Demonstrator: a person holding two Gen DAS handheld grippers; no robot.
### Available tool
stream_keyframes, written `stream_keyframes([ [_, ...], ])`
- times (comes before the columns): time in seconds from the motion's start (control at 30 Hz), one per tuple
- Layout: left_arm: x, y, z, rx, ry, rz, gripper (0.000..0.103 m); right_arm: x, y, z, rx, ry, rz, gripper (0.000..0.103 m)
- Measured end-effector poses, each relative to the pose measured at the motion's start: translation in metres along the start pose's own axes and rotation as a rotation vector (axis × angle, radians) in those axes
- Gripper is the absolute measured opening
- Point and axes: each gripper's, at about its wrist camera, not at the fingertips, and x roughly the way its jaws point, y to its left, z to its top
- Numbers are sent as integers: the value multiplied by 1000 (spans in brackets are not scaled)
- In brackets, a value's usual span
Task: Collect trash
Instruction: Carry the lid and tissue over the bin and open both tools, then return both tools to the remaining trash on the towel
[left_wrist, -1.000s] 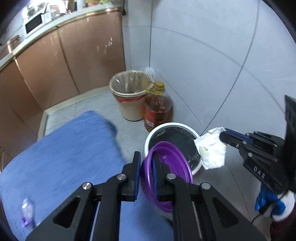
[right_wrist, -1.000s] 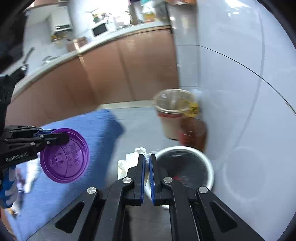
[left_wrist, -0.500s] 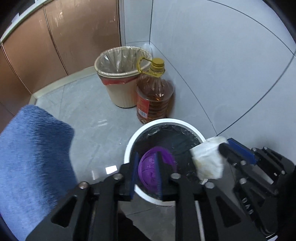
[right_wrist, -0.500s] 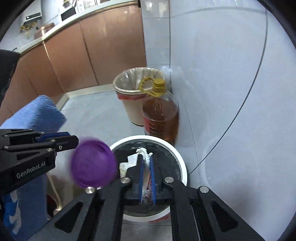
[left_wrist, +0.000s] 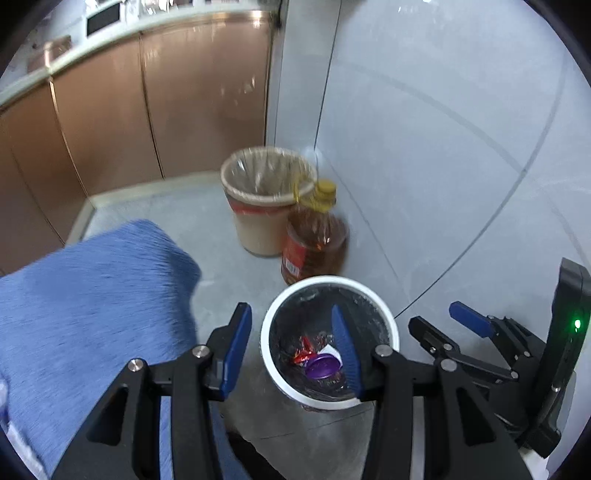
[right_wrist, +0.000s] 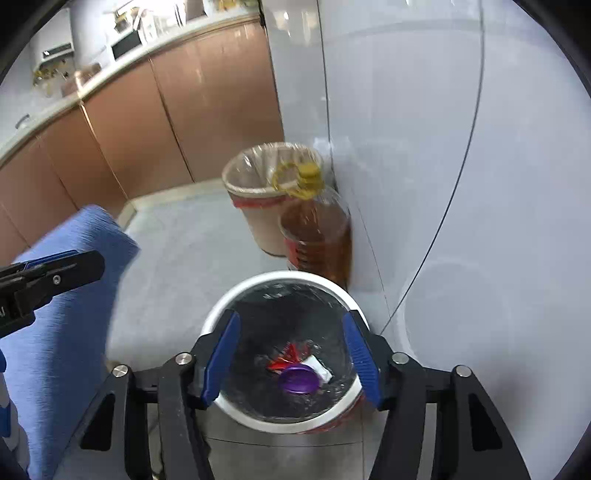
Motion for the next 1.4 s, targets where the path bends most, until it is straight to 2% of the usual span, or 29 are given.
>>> stream_keyframes([
  [0.23, -106, 7, -28, 4, -108, -15, 44, -83, 41, 6, -42, -131, 91, 61],
  [0.4, -176, 29, -57, 10, -182, 29, 45, -146, 79, 3, -96, -213, 182, 61],
  [0.57, -229, 66, -96, -41, -221, 73, 53, -194, 117, -7, -146, -244, 305, 61],
  [0.63, -247, 84, -115, -78, -227, 100, 57, -205, 130, -11, -171, -245, 348, 61],
  [0.9, -313, 160, -181, -195, -257, 204, 57, -243, 188, -32, -285, -242, 505, 61],
  [1.07, -351, 206, -223, -268, -265, 274, 57, -253, 222, -44, -341, -212, 588, 61],
  [1.3, -374, 279, -285, -438, -223, 334, 57, -251, 276, -74, -465, -135, 666, 61],
  [1.4, -369, 303, -309, -515, -194, 305, 57, -242, 302, -91, -505, -81, 710, 61],
])
